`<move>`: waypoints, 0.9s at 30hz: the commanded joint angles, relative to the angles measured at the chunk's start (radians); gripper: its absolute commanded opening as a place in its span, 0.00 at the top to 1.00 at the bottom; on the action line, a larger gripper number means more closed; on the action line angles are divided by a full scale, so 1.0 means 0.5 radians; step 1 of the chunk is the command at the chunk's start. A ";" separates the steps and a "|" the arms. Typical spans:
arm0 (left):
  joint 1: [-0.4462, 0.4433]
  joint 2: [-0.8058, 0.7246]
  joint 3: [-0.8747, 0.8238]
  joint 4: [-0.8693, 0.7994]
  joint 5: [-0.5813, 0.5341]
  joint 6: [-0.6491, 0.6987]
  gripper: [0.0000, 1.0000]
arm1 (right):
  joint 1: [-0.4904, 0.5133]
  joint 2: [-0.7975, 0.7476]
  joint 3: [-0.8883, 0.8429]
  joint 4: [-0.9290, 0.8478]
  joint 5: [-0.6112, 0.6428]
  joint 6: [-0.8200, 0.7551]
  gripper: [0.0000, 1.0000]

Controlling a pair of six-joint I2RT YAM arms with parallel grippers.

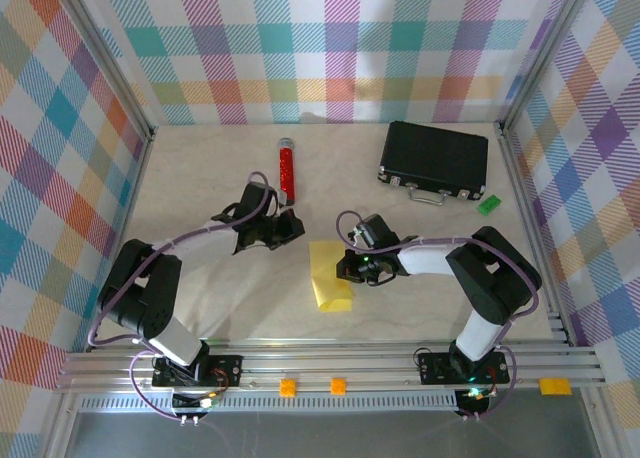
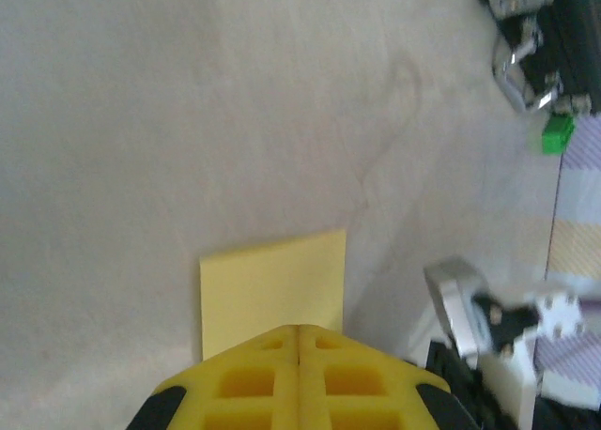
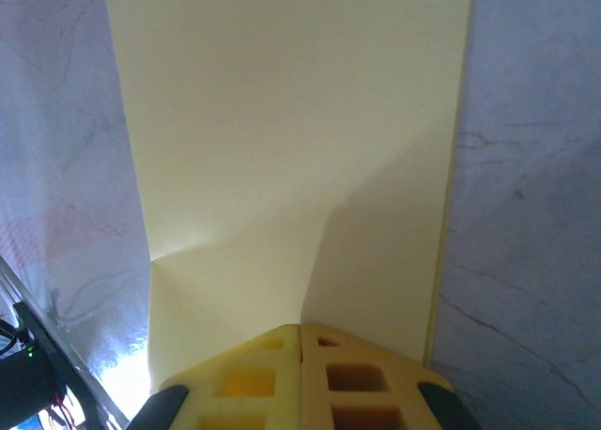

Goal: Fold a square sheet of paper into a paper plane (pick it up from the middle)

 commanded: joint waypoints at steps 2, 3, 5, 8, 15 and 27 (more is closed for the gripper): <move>-0.182 -0.025 -0.129 0.012 0.223 -0.022 1.00 | -0.012 0.046 -0.054 -0.264 0.239 0.006 1.00; -0.214 -0.013 -0.148 0.031 0.244 -0.036 1.00 | -0.013 0.040 -0.066 -0.259 0.241 0.007 1.00; -0.296 0.018 -0.178 0.075 0.271 -0.091 1.00 | -0.013 0.035 -0.084 -0.251 0.240 0.008 1.00; -0.392 0.047 -0.195 0.053 0.222 -0.075 1.00 | -0.012 0.048 -0.089 -0.253 0.227 0.007 1.00; -0.397 0.118 -0.250 0.104 0.247 -0.049 1.00 | -0.010 0.061 -0.090 -0.242 0.210 0.005 1.00; -0.397 0.127 -0.466 -0.252 -0.103 0.255 1.00 | -0.013 0.074 -0.109 -0.240 0.219 -0.006 1.00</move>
